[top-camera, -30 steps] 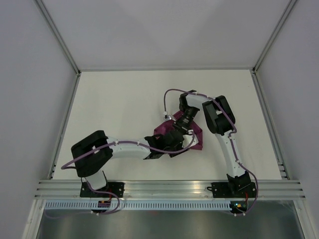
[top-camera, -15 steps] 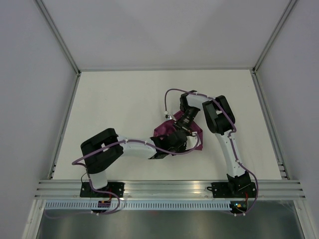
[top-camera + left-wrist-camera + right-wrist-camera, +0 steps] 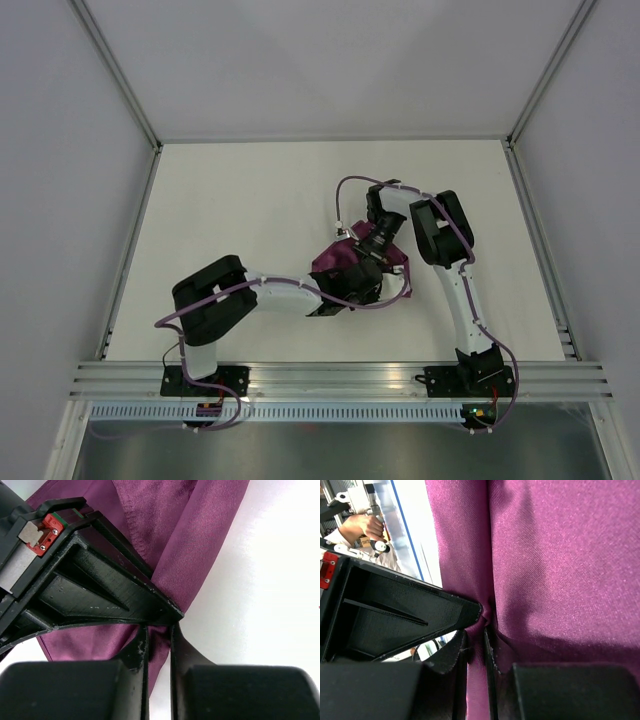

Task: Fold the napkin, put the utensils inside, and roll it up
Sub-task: Roll the napkin at the center of the board.

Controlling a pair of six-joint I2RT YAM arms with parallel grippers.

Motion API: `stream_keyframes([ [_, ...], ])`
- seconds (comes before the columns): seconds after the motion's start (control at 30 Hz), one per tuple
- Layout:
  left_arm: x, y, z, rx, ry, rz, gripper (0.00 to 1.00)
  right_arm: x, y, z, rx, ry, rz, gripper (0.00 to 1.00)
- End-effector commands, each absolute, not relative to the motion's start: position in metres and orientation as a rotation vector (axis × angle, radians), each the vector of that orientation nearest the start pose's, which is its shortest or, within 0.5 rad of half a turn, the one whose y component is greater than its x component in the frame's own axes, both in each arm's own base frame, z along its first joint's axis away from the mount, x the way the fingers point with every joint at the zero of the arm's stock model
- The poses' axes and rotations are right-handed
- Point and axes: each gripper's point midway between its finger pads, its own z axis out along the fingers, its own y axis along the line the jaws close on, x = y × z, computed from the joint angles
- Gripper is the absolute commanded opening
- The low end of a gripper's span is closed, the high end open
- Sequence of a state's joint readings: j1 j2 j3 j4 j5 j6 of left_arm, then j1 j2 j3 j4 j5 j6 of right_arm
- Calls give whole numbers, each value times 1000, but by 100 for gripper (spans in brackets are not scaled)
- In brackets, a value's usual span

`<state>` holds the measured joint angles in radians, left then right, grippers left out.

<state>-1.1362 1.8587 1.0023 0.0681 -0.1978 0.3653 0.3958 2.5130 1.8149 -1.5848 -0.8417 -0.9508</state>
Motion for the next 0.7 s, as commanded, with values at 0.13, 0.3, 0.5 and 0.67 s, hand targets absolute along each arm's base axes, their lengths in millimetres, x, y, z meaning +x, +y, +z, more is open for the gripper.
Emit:
stream_keyframes([
  [0.13, 211, -372, -27, 1694, 1895, -243, 2, 255, 199, -40, -1776, 2632, 1399, 29],
  [0.3, 204, -373, -32, 1719, 1936, -345, 2, 269, 206, -8, -1714, 2542, 1410, 45],
  [0.5, 202, -373, -34, 1716, 1979, -448, 2, 296, 207, 44, -1568, 2421, 1381, 54],
  [0.67, 203, -372, -34, 1701, 2038, -560, 2, 332, 187, 76, -1349, 2351, 1309, 54],
])
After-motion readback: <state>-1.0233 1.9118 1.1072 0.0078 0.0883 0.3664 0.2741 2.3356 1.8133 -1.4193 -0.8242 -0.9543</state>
